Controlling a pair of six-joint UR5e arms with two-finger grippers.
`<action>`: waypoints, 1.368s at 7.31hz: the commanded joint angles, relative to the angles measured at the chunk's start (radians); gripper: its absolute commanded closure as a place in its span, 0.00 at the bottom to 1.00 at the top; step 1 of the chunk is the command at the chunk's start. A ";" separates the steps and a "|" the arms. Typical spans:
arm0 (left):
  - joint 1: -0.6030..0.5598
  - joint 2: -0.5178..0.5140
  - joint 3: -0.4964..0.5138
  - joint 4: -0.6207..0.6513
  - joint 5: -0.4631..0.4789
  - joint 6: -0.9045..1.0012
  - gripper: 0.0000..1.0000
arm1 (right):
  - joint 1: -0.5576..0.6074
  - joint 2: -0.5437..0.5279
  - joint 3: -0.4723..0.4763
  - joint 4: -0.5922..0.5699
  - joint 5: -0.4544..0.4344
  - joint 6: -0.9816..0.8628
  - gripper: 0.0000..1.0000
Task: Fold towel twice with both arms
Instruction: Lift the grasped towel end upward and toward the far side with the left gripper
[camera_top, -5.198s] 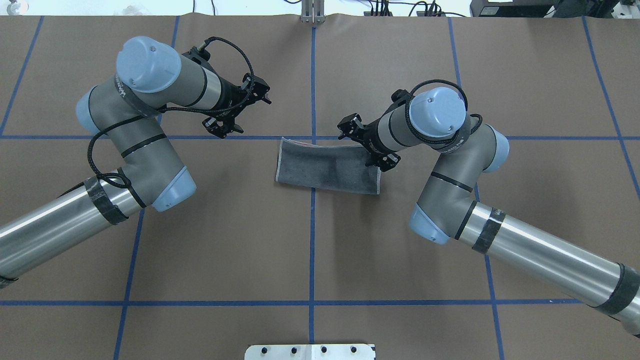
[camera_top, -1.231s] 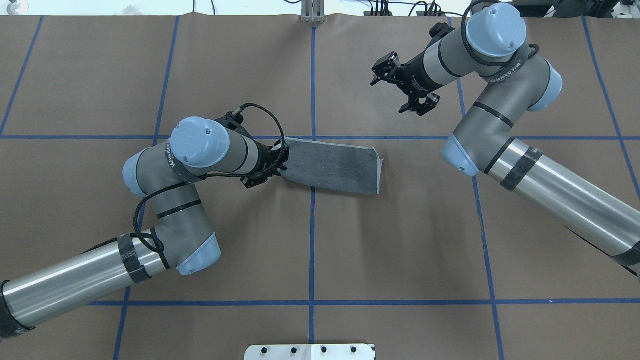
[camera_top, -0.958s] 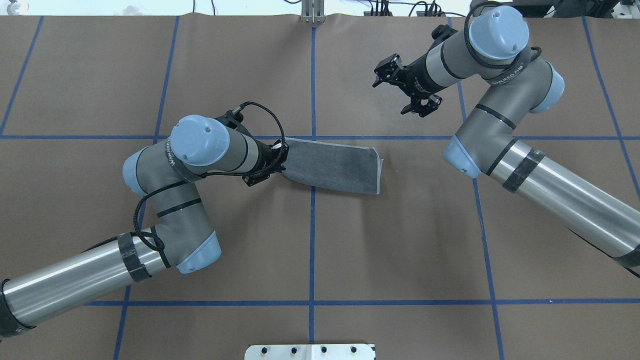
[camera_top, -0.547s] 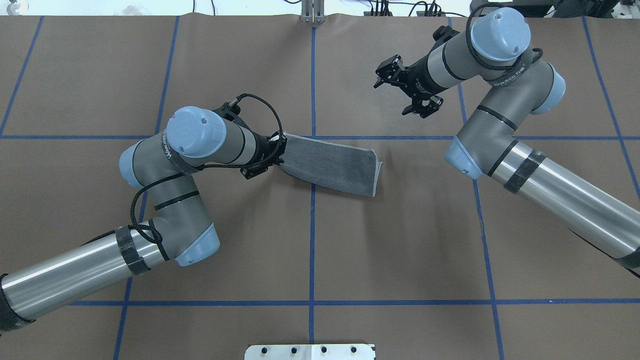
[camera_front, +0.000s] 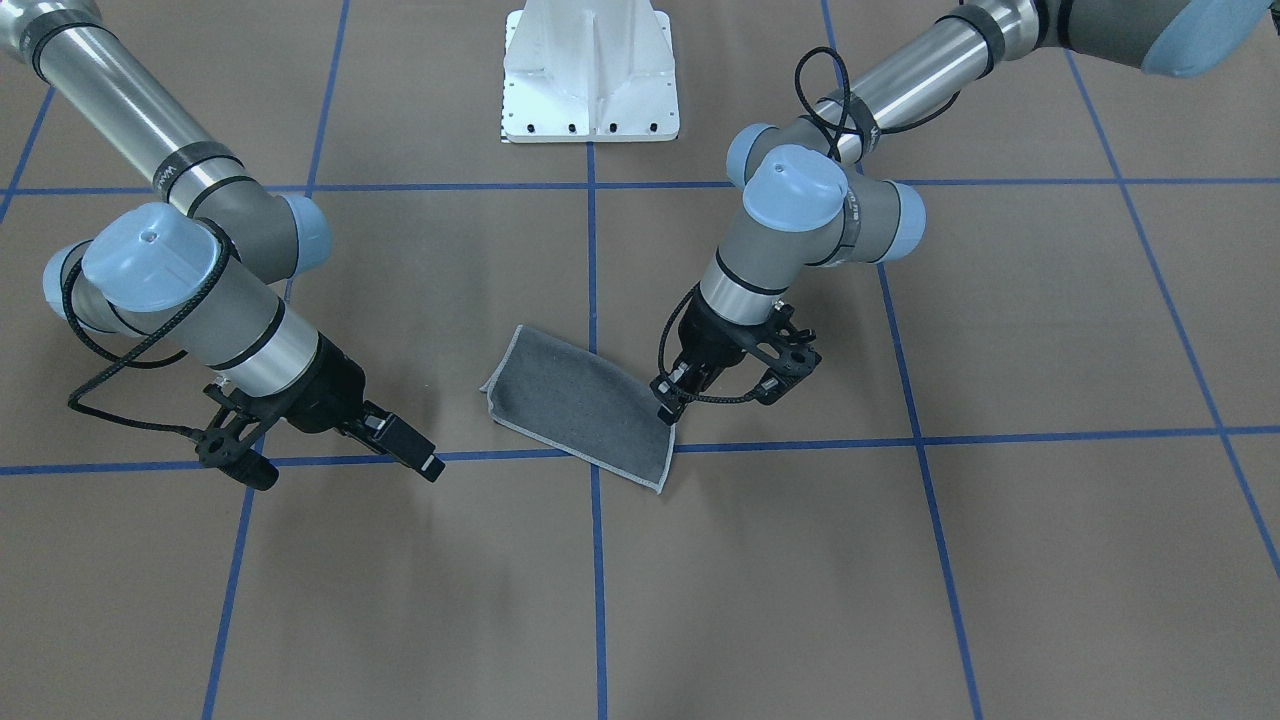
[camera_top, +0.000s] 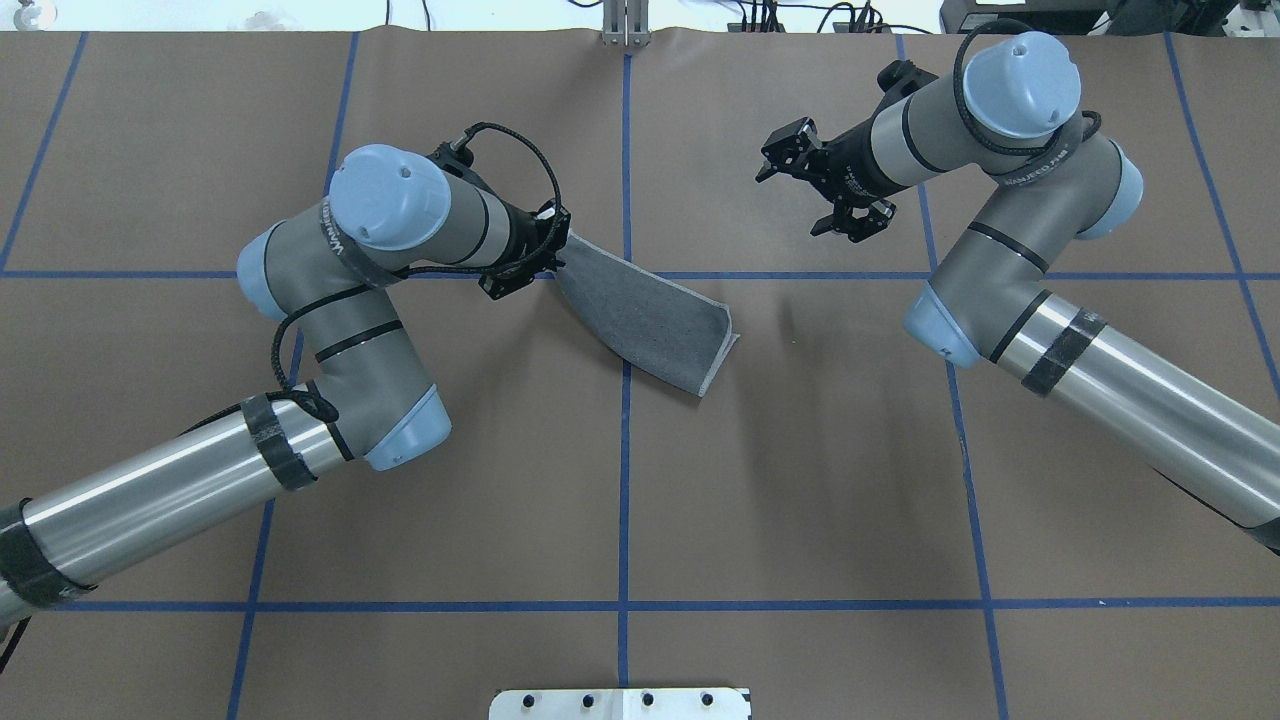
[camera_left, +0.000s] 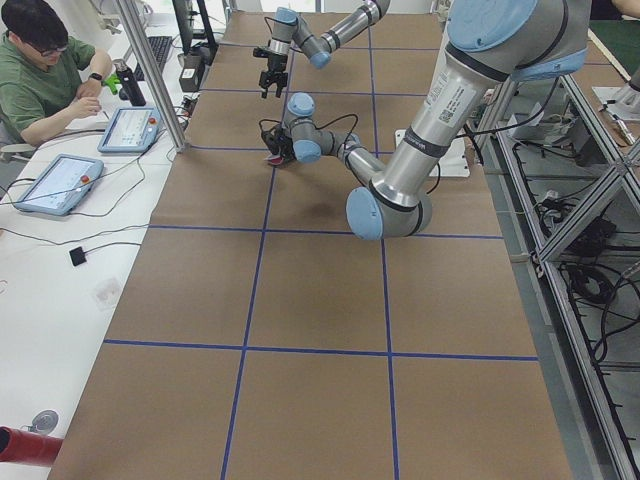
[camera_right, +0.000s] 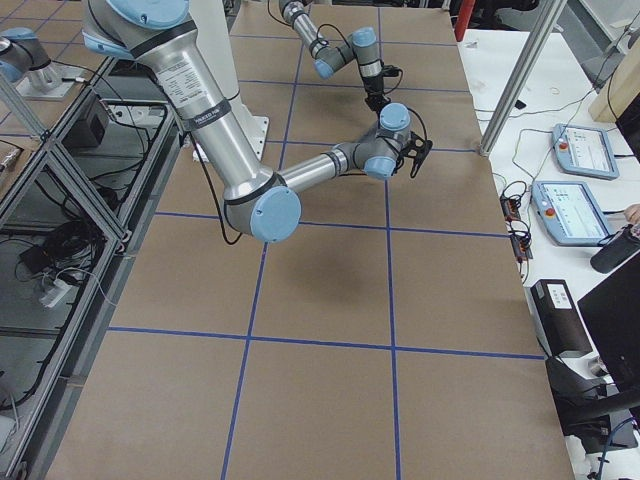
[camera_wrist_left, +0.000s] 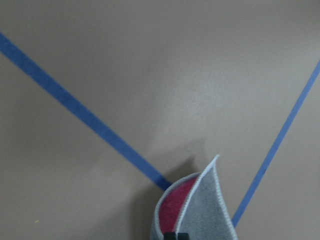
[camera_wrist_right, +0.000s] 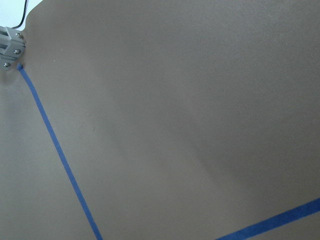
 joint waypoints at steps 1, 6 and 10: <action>-0.021 -0.098 0.110 -0.006 0.003 0.000 1.00 | 0.000 -0.009 0.017 0.003 0.000 -0.001 0.01; -0.064 -0.244 0.360 -0.167 0.026 0.121 1.00 | 0.001 -0.032 0.060 0.003 0.015 -0.001 0.01; -0.064 -0.329 0.456 -0.169 0.079 0.273 0.77 | 0.001 -0.053 0.088 0.004 0.015 -0.001 0.01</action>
